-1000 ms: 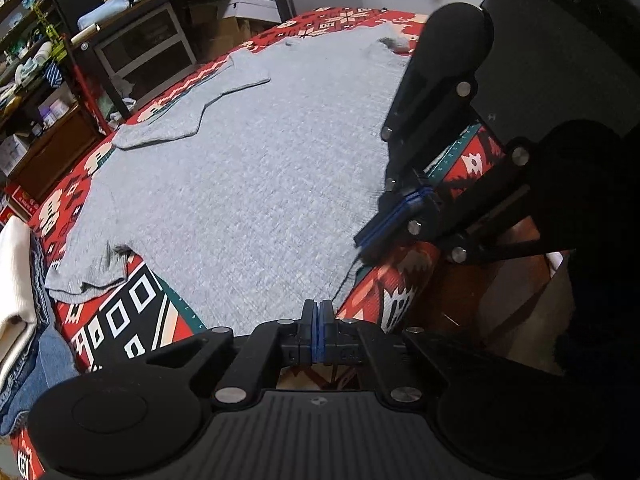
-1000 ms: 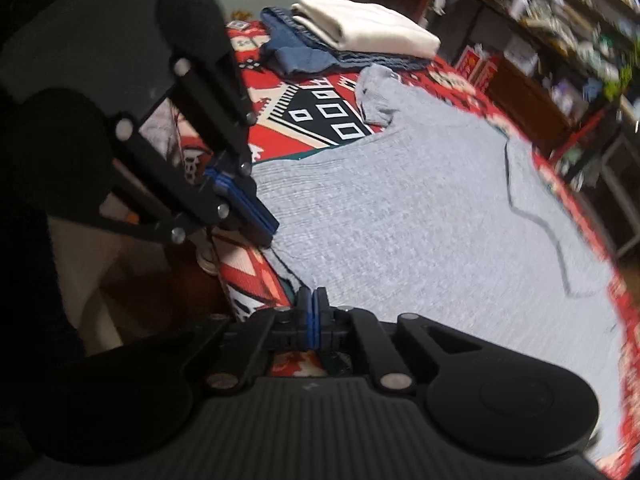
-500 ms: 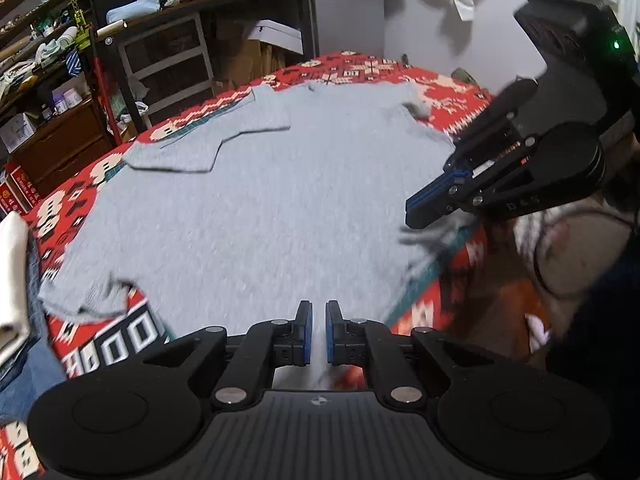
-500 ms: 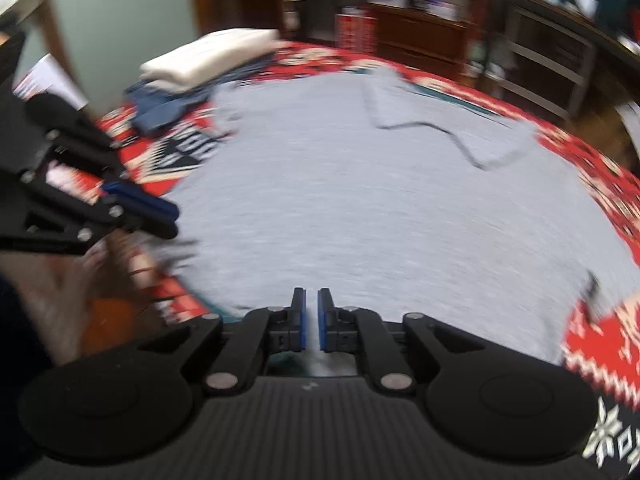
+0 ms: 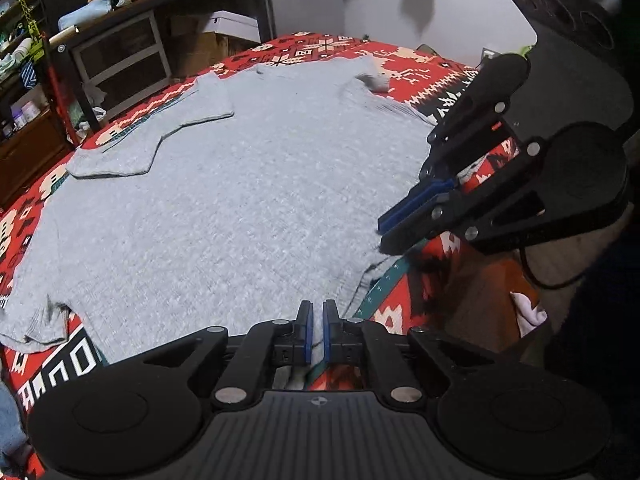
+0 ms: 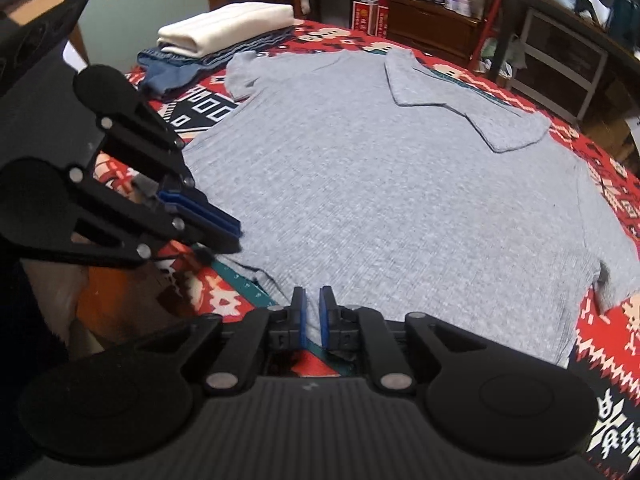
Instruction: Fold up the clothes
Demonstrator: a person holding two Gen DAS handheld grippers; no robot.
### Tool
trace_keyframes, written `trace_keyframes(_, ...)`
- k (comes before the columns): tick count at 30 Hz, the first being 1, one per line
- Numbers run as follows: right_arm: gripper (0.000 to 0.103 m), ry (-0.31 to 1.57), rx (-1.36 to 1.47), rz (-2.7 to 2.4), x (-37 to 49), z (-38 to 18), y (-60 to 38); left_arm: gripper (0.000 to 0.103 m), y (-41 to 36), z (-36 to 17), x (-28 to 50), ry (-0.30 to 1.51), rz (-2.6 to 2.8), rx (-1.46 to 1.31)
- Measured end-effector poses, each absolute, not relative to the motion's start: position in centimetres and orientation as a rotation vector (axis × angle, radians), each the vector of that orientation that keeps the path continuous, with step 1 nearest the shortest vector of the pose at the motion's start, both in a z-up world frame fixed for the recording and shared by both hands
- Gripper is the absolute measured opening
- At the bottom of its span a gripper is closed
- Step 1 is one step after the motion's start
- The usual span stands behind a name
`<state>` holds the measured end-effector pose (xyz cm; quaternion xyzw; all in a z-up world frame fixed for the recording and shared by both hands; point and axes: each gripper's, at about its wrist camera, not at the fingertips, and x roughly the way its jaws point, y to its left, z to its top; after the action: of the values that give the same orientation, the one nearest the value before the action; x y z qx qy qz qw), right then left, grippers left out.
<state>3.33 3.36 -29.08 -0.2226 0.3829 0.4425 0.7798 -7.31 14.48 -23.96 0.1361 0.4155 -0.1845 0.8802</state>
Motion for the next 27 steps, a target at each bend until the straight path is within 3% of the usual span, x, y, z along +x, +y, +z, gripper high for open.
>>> trace_keyframes(15,0.007,0.796,-0.555,1.009,2.1,-29.6,5.6,0.003,12.6,-24.2,-6.5,0.862,-0.427,0.302)
trace_keyframes(27,0.007,0.849,-0.344,0.794,6.4,-27.5,-1.4,0.006,12.6,-23.2,-5.2,0.83,-0.381,0.215)
